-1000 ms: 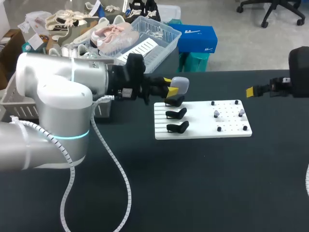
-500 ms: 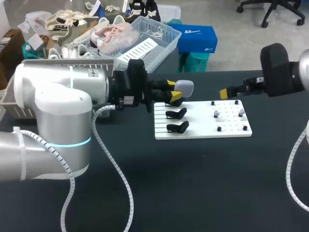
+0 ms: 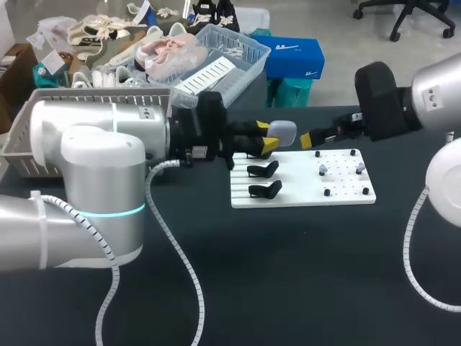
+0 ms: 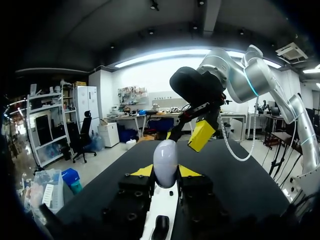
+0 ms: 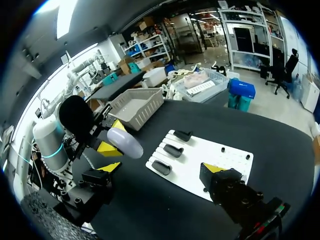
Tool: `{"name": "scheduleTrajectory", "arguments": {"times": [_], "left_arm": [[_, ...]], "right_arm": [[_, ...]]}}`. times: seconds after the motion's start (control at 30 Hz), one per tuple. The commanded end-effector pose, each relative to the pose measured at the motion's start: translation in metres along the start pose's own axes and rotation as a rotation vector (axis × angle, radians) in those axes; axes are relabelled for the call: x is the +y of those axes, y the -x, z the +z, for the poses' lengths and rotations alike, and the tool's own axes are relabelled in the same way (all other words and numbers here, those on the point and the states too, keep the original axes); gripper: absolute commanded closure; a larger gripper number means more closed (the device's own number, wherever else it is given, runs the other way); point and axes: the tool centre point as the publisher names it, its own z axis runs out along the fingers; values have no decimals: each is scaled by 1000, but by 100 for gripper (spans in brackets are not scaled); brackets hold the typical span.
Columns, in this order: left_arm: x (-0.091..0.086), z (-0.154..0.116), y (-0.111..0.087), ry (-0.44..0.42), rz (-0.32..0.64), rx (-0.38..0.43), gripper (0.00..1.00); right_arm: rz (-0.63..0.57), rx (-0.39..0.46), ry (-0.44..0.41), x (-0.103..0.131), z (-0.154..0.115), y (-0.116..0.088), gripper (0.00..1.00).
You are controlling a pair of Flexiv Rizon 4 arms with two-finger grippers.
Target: Pick up each earbud case from the left stands, insert the matching earbuds, close the lid, and place the case in the box.
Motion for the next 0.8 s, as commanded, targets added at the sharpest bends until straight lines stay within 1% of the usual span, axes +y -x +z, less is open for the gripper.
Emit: {"name": "scheduleTrajectory", "arguments": {"times": [0.03,0.33,0.8], "left_arm": [[2,8,-4,5,4,2,100],[5,12,-5,12,8,7,100],[-6,11,-10,-6,18,16,100]], "right_arm": [[-6,3,87,-2,9,5,0],[-10,-6,99,-1,14,5,0],[-2,-19,93,-2,13,4,0]]}}
